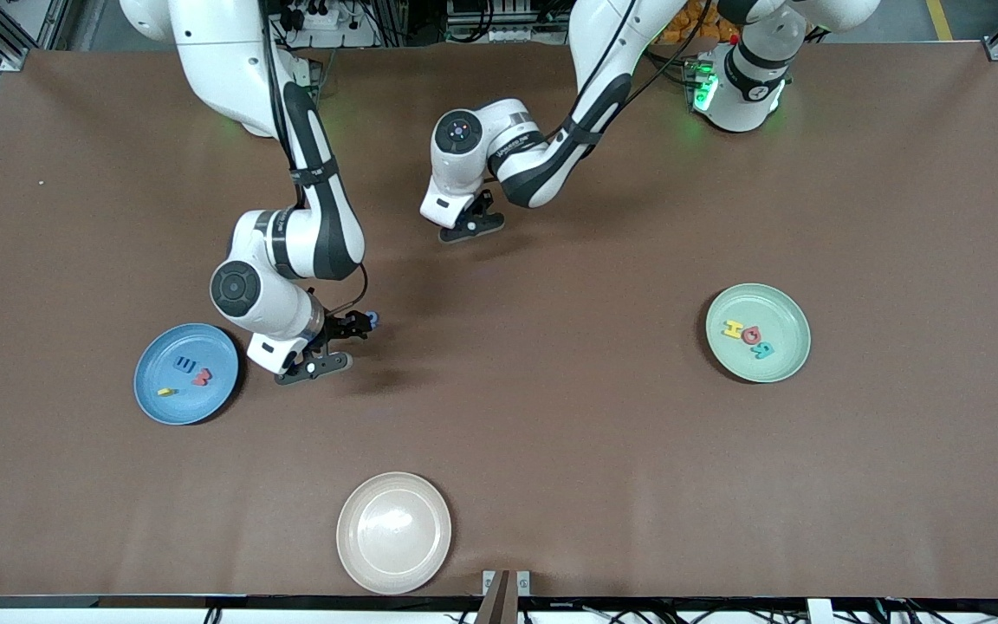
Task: Sort upper and lower case letters into plates
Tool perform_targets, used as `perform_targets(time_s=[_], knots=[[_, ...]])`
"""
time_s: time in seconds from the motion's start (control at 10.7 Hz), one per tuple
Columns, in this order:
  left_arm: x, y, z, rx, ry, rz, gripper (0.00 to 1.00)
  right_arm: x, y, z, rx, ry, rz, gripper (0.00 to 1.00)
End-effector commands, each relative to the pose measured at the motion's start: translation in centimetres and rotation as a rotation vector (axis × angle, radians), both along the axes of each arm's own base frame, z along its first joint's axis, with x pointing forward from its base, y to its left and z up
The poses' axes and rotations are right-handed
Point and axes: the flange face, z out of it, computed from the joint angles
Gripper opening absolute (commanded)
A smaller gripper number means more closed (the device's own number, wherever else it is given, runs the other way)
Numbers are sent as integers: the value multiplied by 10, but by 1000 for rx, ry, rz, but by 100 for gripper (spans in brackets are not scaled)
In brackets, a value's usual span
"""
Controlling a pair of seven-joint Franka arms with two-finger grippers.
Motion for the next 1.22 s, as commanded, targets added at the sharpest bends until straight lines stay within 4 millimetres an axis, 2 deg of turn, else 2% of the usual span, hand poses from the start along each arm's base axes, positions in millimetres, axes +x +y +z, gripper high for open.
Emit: perform_targets(time_s=[0.0, 0.19, 0.28, 0.38, 0.56, 0.75, 1.13], knots=[[40, 28, 36, 3, -40, 52, 0, 0, -4, 21, 4, -6, -57, 100], [84, 60, 75, 18, -55, 59, 0, -15, 11, 21, -2, 1, -120, 100], [104, 79, 94, 28, -60, 70, 0, -27, 17, 15, 4, -15, -134, 100], [128, 104, 112, 42, -62, 73, 0, -37, 18, 7, 5, -38, -157, 100], [172, 167, 137, 62, -65, 7, 0, -54, 21, -10, -10, -57, -189, 100], [202, 231, 149, 80, -54, -86, 0, -63, 24, -18, -59, -55, -240, 100], [259, 351, 152, 67, -41, -247, 0, -76, 57, -21, -143, -74, -372, 100]])
